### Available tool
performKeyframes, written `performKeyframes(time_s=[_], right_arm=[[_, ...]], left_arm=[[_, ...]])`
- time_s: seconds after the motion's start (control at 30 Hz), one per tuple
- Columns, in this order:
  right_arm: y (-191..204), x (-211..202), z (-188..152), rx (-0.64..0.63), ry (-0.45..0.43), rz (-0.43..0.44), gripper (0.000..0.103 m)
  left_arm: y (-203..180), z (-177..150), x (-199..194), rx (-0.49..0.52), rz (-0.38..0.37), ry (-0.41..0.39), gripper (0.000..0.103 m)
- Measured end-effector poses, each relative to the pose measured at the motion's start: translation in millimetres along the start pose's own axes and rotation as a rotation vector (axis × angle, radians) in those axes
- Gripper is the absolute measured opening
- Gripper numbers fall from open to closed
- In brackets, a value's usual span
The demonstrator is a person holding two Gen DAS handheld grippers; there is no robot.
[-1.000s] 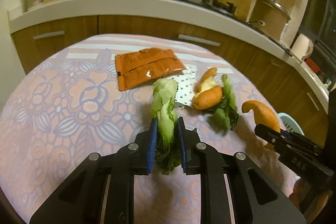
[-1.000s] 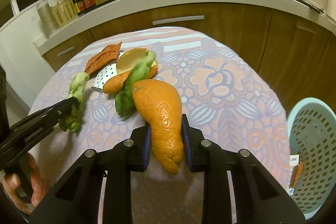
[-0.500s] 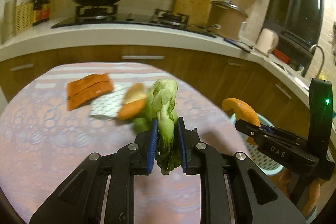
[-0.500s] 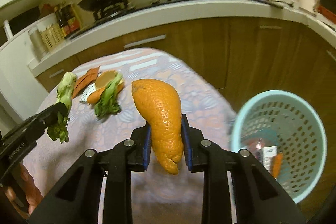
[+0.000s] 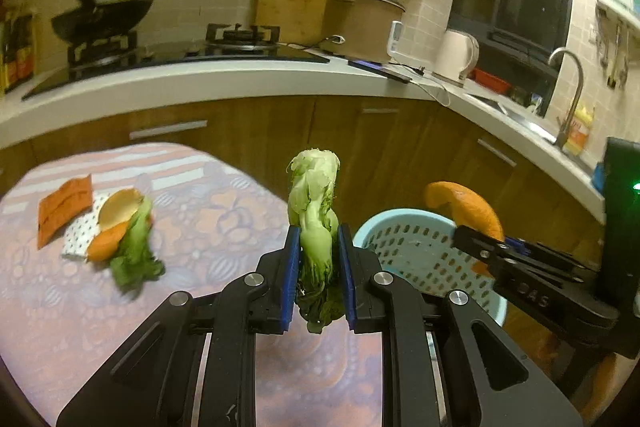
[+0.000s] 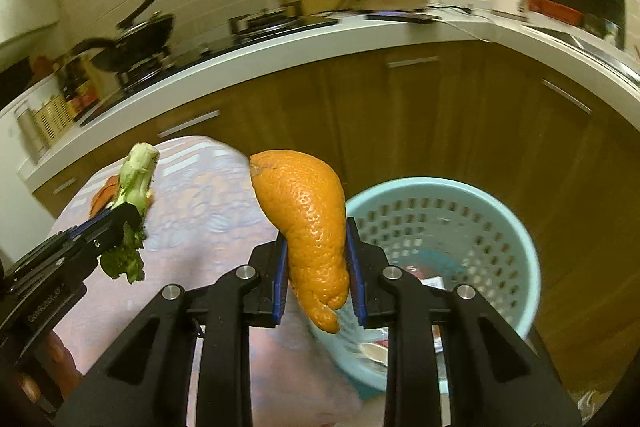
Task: Collect trash
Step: 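Carry bok choy and orange peel over the blue basket and open both tools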
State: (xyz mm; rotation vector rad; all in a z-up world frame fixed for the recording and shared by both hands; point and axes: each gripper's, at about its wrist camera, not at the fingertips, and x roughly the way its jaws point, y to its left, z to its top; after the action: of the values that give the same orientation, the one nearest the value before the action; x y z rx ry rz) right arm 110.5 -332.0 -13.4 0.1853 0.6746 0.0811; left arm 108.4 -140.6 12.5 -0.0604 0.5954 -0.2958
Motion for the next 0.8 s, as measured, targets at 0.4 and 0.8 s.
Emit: performKeyframes(time_s=[0.4,0.8], right_arm=[[-80,21,-16,0.169,0.074,-0.084,0.023],[-114,55,-35,0.277,0.189,-0.103,0.047]], left_arm=[[-60,-1,62,0.063,-0.127,0.117,0.017],[-76,-23,118,0.098,-0.191,0.283,0.046]])
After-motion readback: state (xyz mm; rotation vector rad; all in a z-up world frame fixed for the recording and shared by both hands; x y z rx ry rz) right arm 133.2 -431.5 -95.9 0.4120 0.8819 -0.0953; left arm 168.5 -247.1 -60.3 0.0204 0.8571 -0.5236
